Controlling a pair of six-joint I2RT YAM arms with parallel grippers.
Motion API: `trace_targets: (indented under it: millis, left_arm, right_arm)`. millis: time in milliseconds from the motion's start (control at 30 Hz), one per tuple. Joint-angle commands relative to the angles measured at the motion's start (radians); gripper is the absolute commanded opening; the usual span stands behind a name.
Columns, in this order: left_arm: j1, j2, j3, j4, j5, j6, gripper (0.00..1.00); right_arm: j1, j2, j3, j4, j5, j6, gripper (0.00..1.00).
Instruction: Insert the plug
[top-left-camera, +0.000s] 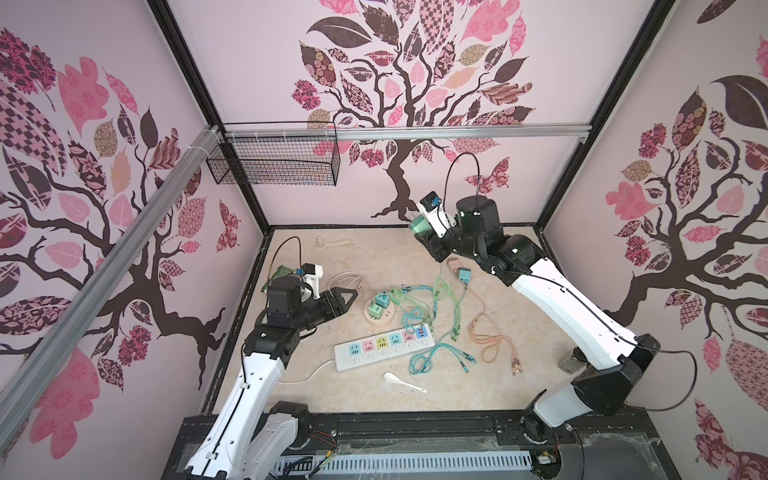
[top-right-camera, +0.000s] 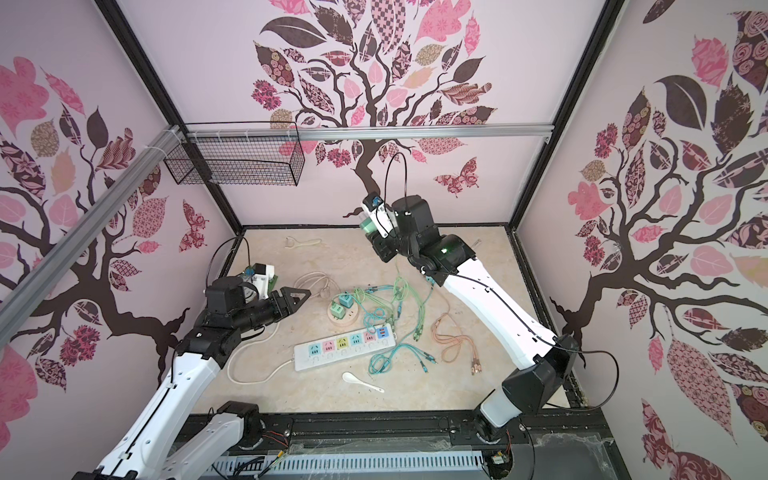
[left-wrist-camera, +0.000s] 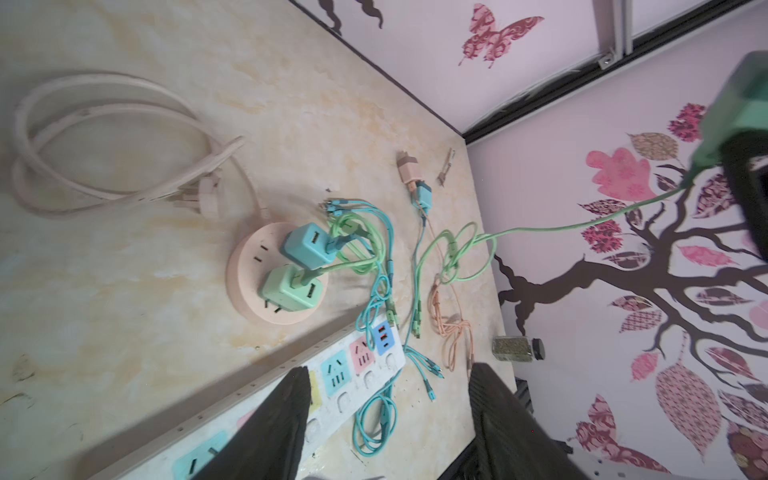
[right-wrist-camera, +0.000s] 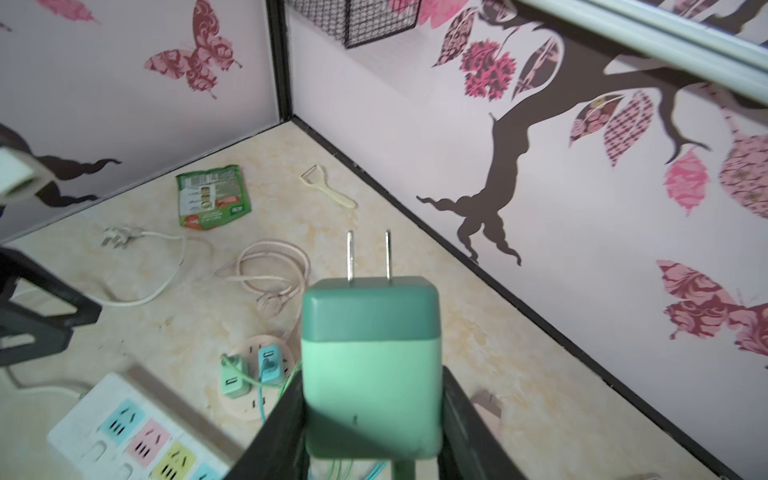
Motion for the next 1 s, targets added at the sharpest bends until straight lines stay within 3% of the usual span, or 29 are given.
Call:
trace_targets:
  millis: [0, 167, 400, 633, 967]
  left_arm:
    - [0.005, -0.024, 0.076, 0.002, 0.138, 0.030, 0.67]
    - [0.003, -0.032, 0.089, 0.052, 0.263, -0.012, 0.71]
    - [-0.032, -0.058, 0.081, 0.132, 0.406, -0.063, 0.72]
    - [-0.136, -0.026, 0.076, 0.127, 0.426, -0.055, 0.73]
    - [-0.140, 0.041, 0.073, 0.109, 0.378, -0.082, 0.72]
  right_arm:
    - [-0.006, -0.081, -0.083, 0.060, -0.068, 0.045, 0.37]
    - [0.013, -0.160, -0.244, 0.149, -0.180, 0.057, 0.37]
    - [0.043, -0.238, -0.439, 0.241, -0.250, 0.063, 0.37]
    - [0.130, -0.253, -0.517, 0.264, -0.220, 0.016, 0.37]
    - [0.231, -0.255, -0.554, 0.346, -0.205, 0.042, 0.37]
